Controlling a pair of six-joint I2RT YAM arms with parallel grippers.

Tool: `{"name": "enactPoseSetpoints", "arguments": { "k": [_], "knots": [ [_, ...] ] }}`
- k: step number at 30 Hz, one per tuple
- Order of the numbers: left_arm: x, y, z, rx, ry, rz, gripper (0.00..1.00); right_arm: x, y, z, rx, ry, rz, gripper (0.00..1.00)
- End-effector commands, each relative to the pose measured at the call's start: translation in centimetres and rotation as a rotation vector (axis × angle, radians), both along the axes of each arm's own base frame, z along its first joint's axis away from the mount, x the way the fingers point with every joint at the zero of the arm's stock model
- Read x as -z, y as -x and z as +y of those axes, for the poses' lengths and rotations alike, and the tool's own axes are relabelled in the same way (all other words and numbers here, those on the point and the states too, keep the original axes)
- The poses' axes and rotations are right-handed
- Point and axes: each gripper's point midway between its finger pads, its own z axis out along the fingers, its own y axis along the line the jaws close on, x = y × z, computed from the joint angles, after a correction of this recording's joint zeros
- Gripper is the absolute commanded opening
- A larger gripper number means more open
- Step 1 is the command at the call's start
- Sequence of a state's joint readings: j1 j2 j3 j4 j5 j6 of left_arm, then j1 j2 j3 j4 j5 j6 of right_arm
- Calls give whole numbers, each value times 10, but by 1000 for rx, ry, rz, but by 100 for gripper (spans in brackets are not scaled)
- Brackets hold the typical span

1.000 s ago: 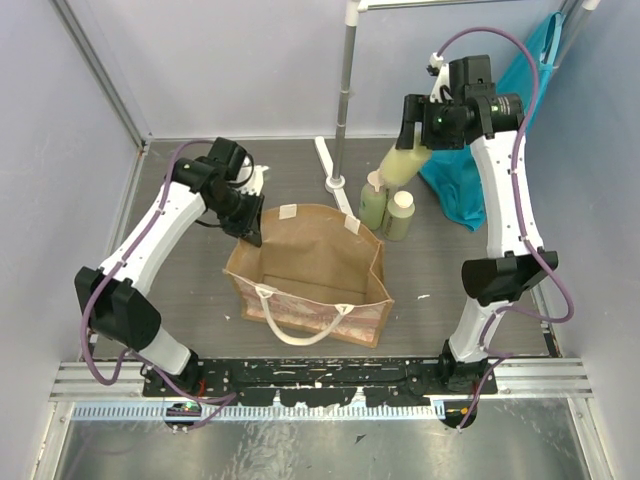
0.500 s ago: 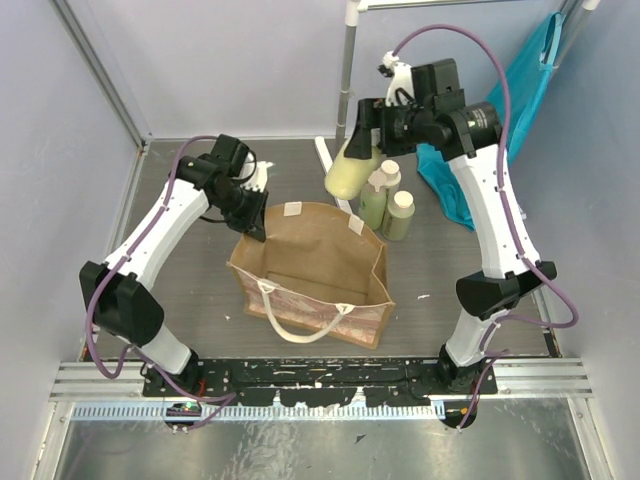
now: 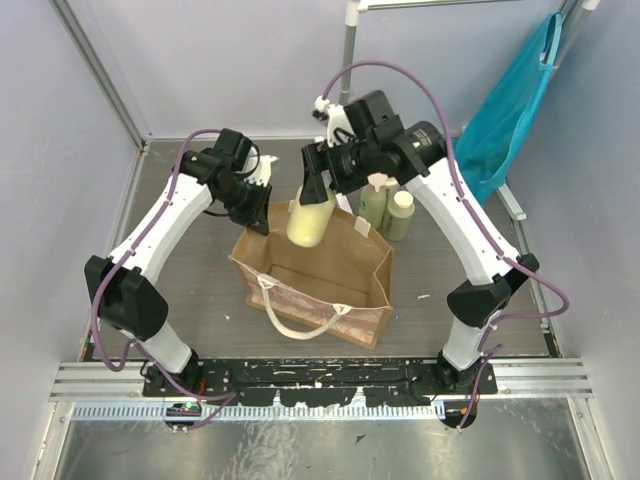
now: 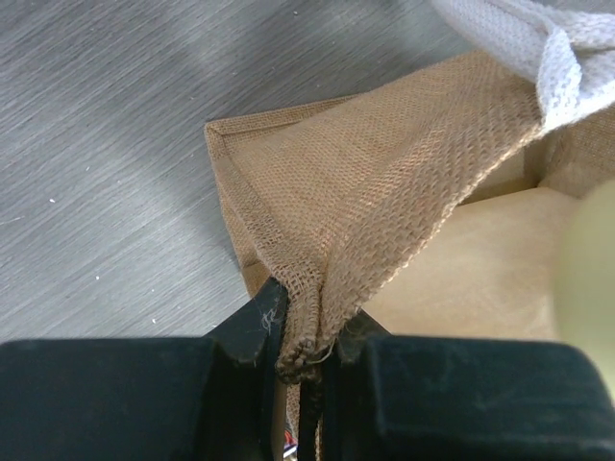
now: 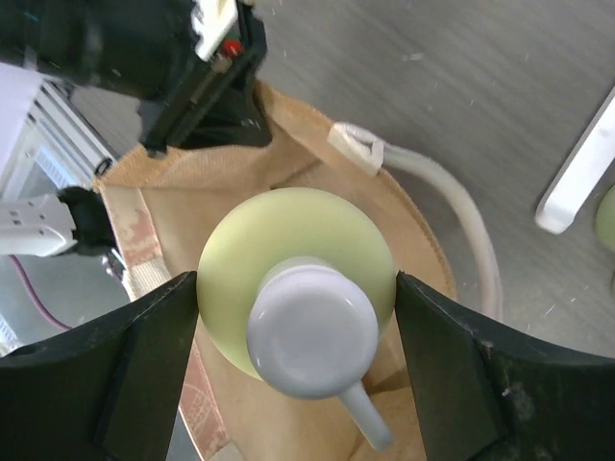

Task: Place the personal care products into the canvas bag

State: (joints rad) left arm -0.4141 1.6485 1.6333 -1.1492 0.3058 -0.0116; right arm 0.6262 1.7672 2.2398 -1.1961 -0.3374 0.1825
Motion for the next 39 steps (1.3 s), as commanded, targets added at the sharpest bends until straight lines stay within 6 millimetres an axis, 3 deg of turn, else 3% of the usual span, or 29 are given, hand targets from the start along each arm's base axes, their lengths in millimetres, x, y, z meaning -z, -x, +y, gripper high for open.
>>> {"name": "enactPoseSetpoints", "arguments": {
  "k": [1,8,16,24,33,39],
  "knots": [
    [-10,-11,-6,13,27,-41,0,-20,6,4,-7,-53,-94,15],
    [-13,-18,1,-7,18,-54,0,45,27,2,-52,127,-105,15],
    [-16,-25,6,-27,2,-49,0,89,40,-11,-59,138,-182,12],
    [-16,-31,7,-33,-11,-38,0,149,45,-34,-28,257,-150,12],
    [-14,-32,10,-40,-26,-35,0,166,42,-58,-36,466,-100,12],
    [-13,-32,15,-51,-31,-34,0,188,50,-74,-38,549,-54,12]
  ]
}}
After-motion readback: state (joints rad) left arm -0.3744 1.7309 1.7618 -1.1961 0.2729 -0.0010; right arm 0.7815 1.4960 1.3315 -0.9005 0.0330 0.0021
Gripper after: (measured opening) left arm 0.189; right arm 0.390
